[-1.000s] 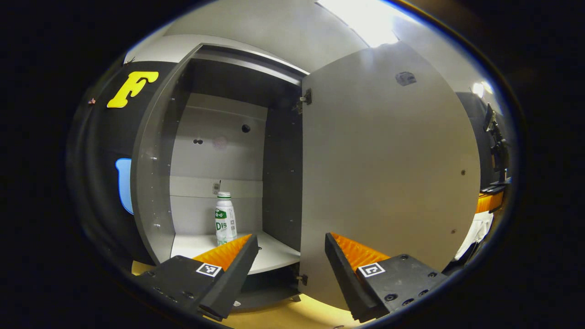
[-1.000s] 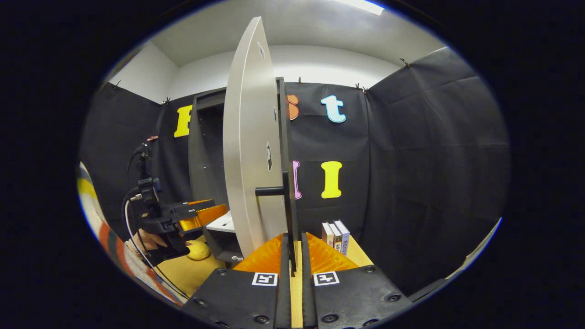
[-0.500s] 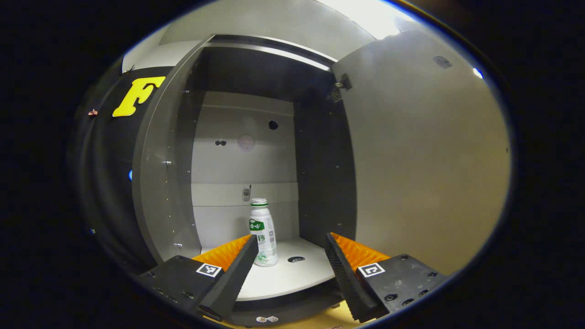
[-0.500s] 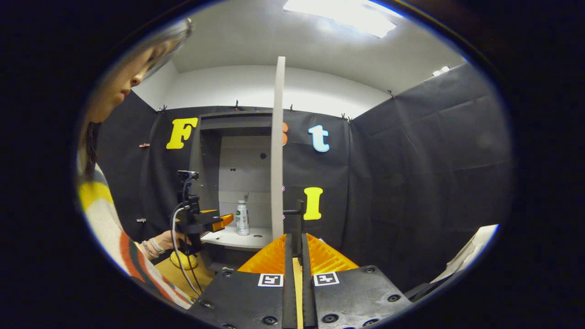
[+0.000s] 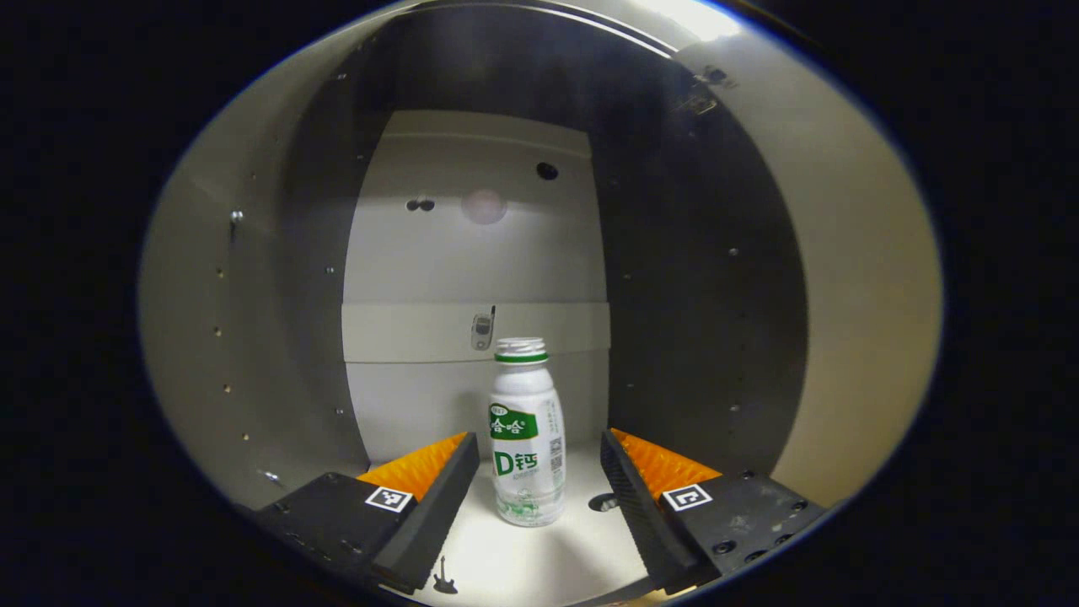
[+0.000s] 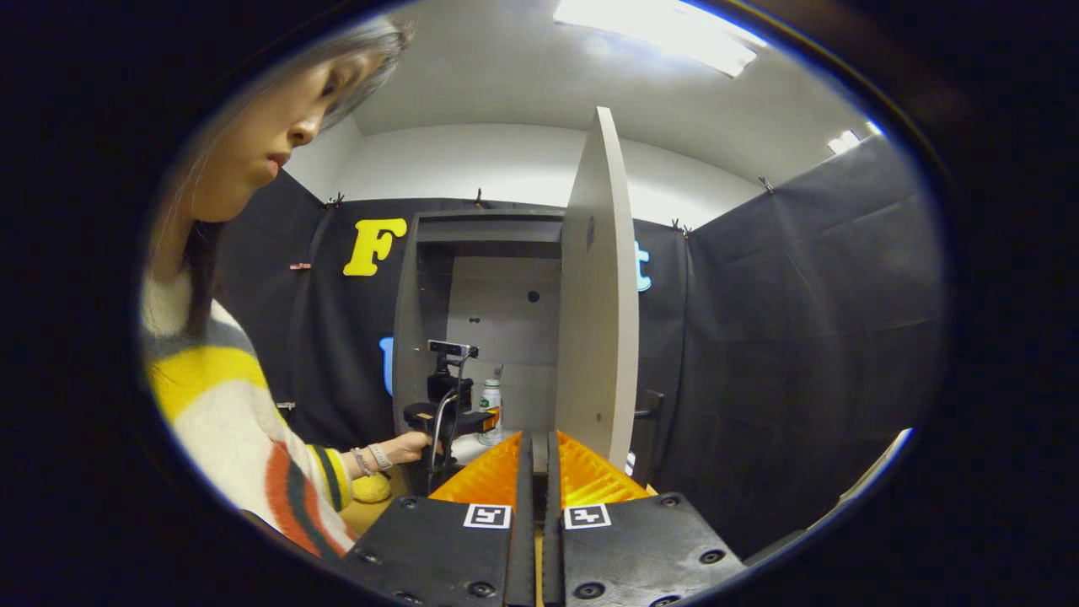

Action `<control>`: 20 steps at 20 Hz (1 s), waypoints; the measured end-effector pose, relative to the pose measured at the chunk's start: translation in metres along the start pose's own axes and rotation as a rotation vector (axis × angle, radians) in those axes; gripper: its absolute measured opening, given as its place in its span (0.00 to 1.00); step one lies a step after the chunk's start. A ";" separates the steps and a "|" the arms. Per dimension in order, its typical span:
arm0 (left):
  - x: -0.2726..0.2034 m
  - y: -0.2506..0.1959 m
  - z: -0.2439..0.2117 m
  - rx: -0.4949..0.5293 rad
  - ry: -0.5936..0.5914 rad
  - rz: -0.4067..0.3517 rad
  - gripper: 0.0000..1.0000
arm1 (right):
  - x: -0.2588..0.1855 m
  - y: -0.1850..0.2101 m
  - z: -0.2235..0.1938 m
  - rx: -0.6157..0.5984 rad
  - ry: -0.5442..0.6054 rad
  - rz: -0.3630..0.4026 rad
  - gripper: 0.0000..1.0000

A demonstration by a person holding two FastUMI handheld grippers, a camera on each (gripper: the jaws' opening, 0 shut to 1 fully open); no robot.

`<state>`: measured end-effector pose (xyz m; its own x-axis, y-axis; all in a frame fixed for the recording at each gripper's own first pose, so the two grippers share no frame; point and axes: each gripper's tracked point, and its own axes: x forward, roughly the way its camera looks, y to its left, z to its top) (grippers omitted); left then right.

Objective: Open the cabinet door with the right hand, grasp the bottle in the cabinet with the left hand and place it on the coaster, then close the cabinet door with the right hand.

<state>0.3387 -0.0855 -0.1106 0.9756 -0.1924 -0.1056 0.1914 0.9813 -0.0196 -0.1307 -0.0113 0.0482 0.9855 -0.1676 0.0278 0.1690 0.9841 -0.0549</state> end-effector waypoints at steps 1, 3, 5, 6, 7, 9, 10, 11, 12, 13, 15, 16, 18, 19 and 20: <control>0.010 0.001 -0.002 -0.011 0.002 0.000 0.92 | 0.003 -0.002 0.000 -0.002 0.004 -0.002 0.09; 0.027 0.005 -0.009 -0.021 0.018 0.003 0.92 | 0.006 -0.005 -0.001 -0.004 0.015 -0.007 0.09; 0.038 0.007 -0.014 -0.024 0.027 0.006 0.90 | 0.011 -0.005 -0.002 -0.007 0.018 -0.005 0.09; 0.043 0.009 -0.015 -0.022 0.028 0.012 0.92 | 0.014 -0.006 -0.004 -0.010 0.020 -0.005 0.09; 0.046 0.009 -0.016 -0.015 0.028 0.013 0.90 | 0.017 -0.008 -0.006 -0.013 0.023 -0.006 0.09; 0.053 0.010 -0.018 -0.003 0.025 0.013 0.90 | 0.021 -0.011 -0.008 -0.013 0.031 -0.006 0.09; 0.056 0.010 -0.019 0.003 0.026 0.012 0.92 | 0.025 -0.011 -0.008 -0.012 0.035 -0.002 0.09; 0.060 0.010 -0.020 0.010 0.029 0.011 0.91 | 0.026 -0.011 -0.009 -0.012 0.038 0.000 0.09; 0.063 0.010 -0.021 0.016 0.031 0.011 0.90 | 0.028 -0.013 -0.010 -0.015 0.040 0.002 0.09; 0.064 0.009 -0.023 0.019 0.035 0.007 0.90 | 0.029 -0.013 -0.011 -0.016 0.043 0.003 0.09; 0.064 0.005 -0.023 0.011 0.034 -0.018 0.81 | 0.030 -0.015 -0.013 -0.016 0.049 0.005 0.09; 0.061 0.004 -0.022 0.002 0.037 -0.029 0.80 | 0.033 -0.014 -0.014 -0.014 0.051 0.006 0.09; 0.055 -0.001 -0.016 -0.024 0.033 -0.070 0.77 | 0.034 -0.013 -0.014 -0.009 0.051 0.015 0.09; 0.045 -0.005 -0.012 -0.030 0.026 -0.088 0.76 | 0.034 -0.013 -0.014 -0.008 0.052 0.019 0.09; 0.034 -0.005 -0.005 -0.026 0.011 -0.094 0.76 | 0.033 -0.011 -0.015 -0.005 0.052 0.028 0.09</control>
<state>0.3707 -0.0972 -0.1187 0.9523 -0.2834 -0.1129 0.2787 0.9588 -0.0558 -0.0994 -0.0286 0.0345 0.9893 -0.1434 -0.0260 0.1416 0.9881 -0.0596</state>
